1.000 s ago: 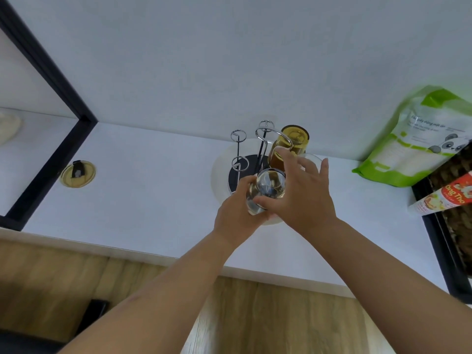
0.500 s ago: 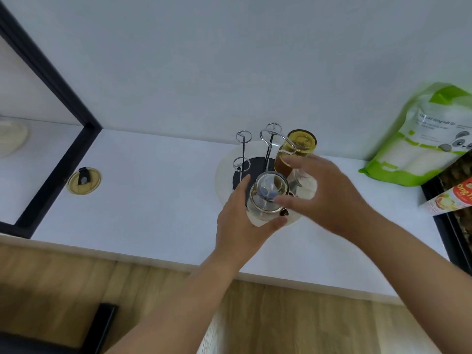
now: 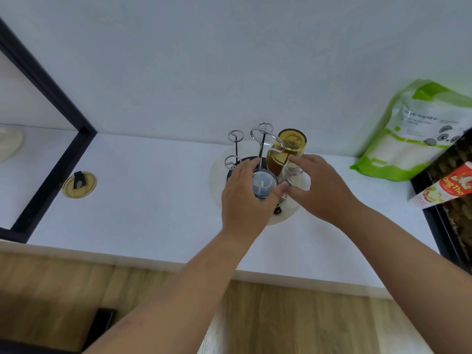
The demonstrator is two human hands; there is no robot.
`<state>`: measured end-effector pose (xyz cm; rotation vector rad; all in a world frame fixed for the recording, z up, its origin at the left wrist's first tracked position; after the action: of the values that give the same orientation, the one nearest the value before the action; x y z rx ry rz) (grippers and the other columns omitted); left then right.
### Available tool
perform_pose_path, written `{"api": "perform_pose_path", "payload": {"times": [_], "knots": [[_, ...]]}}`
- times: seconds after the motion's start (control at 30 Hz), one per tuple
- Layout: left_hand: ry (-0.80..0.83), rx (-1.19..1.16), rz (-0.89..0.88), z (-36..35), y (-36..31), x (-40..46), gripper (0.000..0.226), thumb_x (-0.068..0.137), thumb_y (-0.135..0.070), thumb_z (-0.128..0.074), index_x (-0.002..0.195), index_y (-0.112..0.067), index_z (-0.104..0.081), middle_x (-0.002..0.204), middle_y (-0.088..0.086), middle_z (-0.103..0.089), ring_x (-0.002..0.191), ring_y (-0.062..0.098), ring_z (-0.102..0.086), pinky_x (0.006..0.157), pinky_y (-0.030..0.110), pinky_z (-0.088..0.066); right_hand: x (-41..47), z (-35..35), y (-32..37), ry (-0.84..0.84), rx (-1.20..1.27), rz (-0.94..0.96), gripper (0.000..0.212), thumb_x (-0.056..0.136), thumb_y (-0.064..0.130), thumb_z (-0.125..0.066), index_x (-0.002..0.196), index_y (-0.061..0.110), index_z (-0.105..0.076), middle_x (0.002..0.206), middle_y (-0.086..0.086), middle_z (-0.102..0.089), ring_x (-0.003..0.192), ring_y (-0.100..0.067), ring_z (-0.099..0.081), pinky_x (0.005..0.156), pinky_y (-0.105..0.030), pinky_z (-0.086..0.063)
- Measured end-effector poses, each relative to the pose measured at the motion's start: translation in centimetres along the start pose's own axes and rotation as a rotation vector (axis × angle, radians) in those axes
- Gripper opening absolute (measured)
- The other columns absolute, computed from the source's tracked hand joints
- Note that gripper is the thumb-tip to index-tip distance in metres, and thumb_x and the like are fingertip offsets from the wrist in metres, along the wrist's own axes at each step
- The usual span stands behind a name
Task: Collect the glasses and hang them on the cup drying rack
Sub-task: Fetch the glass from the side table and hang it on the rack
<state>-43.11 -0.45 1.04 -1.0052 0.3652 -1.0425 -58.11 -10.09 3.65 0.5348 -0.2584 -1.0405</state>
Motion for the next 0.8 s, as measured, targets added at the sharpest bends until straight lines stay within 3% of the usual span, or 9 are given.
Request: {"api": "perform_pose_path", "payload": {"times": [0.2, 0.33, 0.6, 0.7, 0.8], "knots": [[0.104, 0.092, -0.059, 2.1, 1.0, 1.2, 0.061, 0.083, -0.053, -0.076, 0.133, -0.024, -0.059, 0.135, -0.009, -0.058, 0.123, 0.011, -0.053, 0.101, 0.039, -0.049, -1.5, -0.4, 1.2, -0.039, -0.078, 0.034, 0.068, 0.087, 0.039, -0.079, 0.148, 0.021, -0.054, 0.142, -0.007, -0.055, 0.134, -0.030, -0.045, 0.099, -0.036, -0.039], [0.203, 0.101, -0.053, 3.8, 1.7, 2.8, 0.059, 0.083, -0.048, -0.076, 0.134, -0.025, -0.059, 0.127, -0.009, -0.062, 0.115, 0.013, -0.056, 0.099, 0.042, -0.049, -2.5, -1.1, 2.5, -0.016, -0.166, 0.070, 0.071, 0.088, 0.048, -0.075, 0.150, 0.023, -0.051, 0.144, -0.006, -0.054, 0.136, -0.029, -0.042, 0.107, -0.046, -0.042], [0.275, 0.135, -0.048, 5.7, 3.6, 4.7, 0.060, 0.089, -0.047, -0.071, 0.143, -0.031, -0.052, 0.135, -0.013, -0.056, 0.123, 0.011, -0.054, 0.104, 0.037, -0.046, -3.3, -1.1, 4.3, -0.117, -0.232, 0.146, 0.079, 0.081, 0.061, -0.076, 0.146, 0.021, -0.057, 0.141, -0.005, -0.057, 0.132, -0.029, -0.044, 0.101, -0.050, -0.044], [0.267, 0.144, -0.050, 5.8, 4.0, 5.1, 0.057, 0.091, -0.045, -0.069, 0.144, -0.031, -0.052, 0.139, -0.012, -0.055, 0.126, 0.009, -0.052, 0.105, 0.033, -0.043, -2.9, -0.8, 4.3, -0.139, -0.229, 0.155, 0.083, 0.079, 0.066, -0.075, 0.147, 0.024, -0.056, 0.149, -0.008, -0.050, 0.145, -0.032, -0.033, 0.112, -0.056, -0.037], [0.273, 0.164, -0.059, 5.7, 3.8, 5.5, 0.053, 0.096, -0.040, -0.066, 0.146, -0.028, -0.050, 0.143, -0.009, -0.053, 0.129, 0.012, -0.049, 0.106, 0.033, -0.040, -2.4, -1.2, 3.9, -0.054, -0.230, 0.104, 0.089, 0.081, 0.077, -0.063, 0.155, 0.032, -0.042, 0.169, -0.008, -0.027, 0.160, -0.029, -0.006, 0.123, -0.062, -0.018]]}}
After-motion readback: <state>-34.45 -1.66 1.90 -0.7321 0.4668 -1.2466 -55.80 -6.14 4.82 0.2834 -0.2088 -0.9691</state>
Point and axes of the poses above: each hand's wrist, its own x-axis towards the middle knuckle, its own z-axis out of the back of the hand, y = z × x, the point moved 4 cm from there along x, towards the middle knuckle
